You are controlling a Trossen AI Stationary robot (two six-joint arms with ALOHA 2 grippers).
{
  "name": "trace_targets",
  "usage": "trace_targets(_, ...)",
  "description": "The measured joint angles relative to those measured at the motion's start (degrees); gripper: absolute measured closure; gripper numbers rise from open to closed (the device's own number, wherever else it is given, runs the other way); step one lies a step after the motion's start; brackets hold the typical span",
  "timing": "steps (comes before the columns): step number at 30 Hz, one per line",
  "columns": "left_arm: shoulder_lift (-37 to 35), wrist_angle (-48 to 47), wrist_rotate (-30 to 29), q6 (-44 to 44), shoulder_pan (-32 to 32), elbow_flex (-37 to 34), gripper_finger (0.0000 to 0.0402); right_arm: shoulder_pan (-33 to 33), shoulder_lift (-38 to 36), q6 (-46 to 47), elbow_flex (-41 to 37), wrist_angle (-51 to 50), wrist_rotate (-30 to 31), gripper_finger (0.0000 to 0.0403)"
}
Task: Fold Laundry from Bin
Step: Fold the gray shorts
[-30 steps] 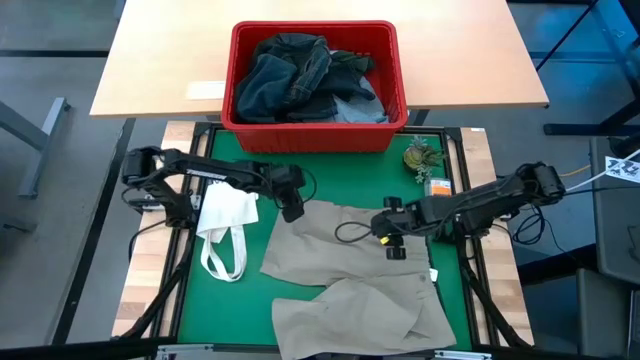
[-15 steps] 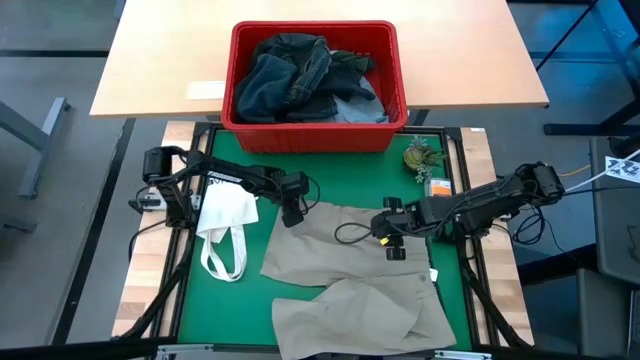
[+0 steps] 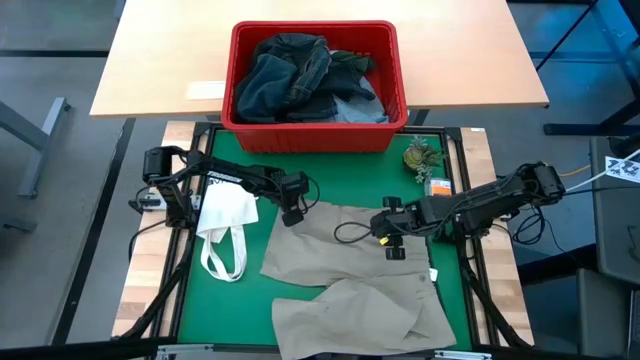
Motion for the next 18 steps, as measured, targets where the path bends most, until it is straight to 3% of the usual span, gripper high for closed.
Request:
trace_targets(3, -0.55, -2.29, -1.52, -2.25, 1.11, 0.0, 0.0399, 0.02, 0.0, -0.03, 2.21, -3.05, 2.62, 0.0237)
trace_targets(9, -0.86, -7.99, -7.79, -3.75, 3.88, 0.0, 0.04, 0.01, 0.0, 0.14, 3.2, -4.49, 13.46, 0.0237)
trace_targets(18, -0.86, -8.35, -12.34, -3.53, 7.88, 0.0, 0.0401, 0.0, 0.02, 3.17, -0.44, -3.88, 14.36, 0.0237)
